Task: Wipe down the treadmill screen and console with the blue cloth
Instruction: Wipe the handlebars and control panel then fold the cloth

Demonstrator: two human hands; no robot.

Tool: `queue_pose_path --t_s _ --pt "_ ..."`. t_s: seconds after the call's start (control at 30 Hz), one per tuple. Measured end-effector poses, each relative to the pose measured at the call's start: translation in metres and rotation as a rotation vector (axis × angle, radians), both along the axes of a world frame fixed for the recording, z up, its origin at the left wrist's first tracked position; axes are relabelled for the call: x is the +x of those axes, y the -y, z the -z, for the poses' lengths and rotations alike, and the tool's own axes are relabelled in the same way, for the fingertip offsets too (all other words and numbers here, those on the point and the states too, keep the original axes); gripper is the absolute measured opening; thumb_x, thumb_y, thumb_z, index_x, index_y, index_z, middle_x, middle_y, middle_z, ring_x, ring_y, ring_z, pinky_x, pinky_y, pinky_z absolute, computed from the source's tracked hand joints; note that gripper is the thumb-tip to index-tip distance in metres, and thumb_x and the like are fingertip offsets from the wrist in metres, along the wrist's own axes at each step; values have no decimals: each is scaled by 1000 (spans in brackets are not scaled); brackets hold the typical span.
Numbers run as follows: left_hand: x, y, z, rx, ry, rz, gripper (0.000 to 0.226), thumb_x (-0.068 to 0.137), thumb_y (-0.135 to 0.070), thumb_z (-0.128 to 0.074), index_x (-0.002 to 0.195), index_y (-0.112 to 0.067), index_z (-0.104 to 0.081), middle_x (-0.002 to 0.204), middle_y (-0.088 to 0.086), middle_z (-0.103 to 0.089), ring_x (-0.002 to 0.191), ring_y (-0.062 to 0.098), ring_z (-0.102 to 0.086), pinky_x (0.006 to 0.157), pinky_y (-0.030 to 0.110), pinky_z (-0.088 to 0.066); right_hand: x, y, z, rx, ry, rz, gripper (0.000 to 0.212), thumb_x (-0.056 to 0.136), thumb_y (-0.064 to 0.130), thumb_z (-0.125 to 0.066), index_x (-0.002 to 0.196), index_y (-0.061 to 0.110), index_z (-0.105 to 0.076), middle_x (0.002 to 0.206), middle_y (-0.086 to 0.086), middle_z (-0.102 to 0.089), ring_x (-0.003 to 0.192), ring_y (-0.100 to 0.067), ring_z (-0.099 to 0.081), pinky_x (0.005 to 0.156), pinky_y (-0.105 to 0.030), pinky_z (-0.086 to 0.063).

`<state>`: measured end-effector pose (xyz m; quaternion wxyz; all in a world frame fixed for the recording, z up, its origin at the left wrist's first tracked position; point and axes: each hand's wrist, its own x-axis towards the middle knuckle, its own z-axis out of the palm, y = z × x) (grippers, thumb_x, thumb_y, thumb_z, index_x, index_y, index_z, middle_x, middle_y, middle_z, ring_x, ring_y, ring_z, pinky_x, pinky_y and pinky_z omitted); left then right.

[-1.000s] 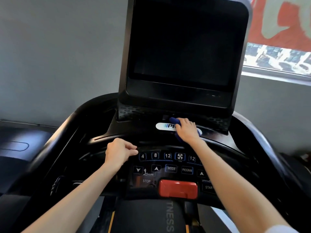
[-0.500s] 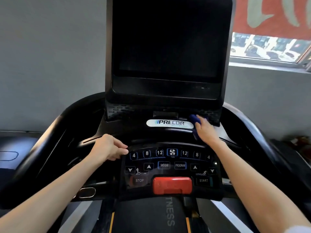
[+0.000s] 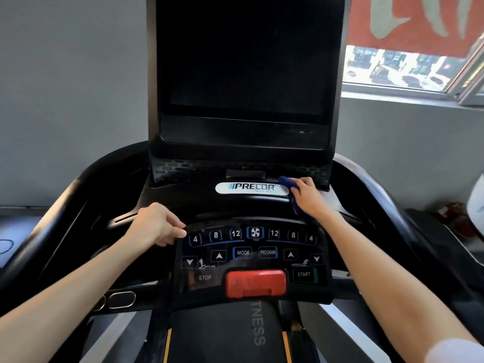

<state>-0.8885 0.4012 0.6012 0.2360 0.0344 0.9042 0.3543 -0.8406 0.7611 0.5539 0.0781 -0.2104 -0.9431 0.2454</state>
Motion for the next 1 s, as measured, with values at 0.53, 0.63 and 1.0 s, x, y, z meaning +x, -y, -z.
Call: queue_pose_path --t_s 0.53,0.63,1.0 --pt "20 2 9 52 -203 -53 10 73 -11 -80 79 -18 -75 64 3 -70 63 20 -69 66 33 -59 -30 76 -34 -114 127 -307 33 98 21 -41 125 32 -55 123 2 -57 111 -17 -53 95 -33 -40" --pt "26 3 8 70 -230 -77 10 74 -12 -79 81 -17 -75 64 2 -69 64 20 -69 68 33 -59 -15 65 -63 -87 249 -350 31 100 24 -39 127 27 -52 120 -7 -60 109 -23 -55 92 -33 -40" --pt "48 -7 12 87 -322 -227 20 82 -15 -72 101 -15 -74 103 4 -71 108 21 -61 94 31 -46 41 121 -40 332 221 -153 36 101 29 -24 117 18 -54 122 -10 -61 110 -34 -56 90 -43 -43"
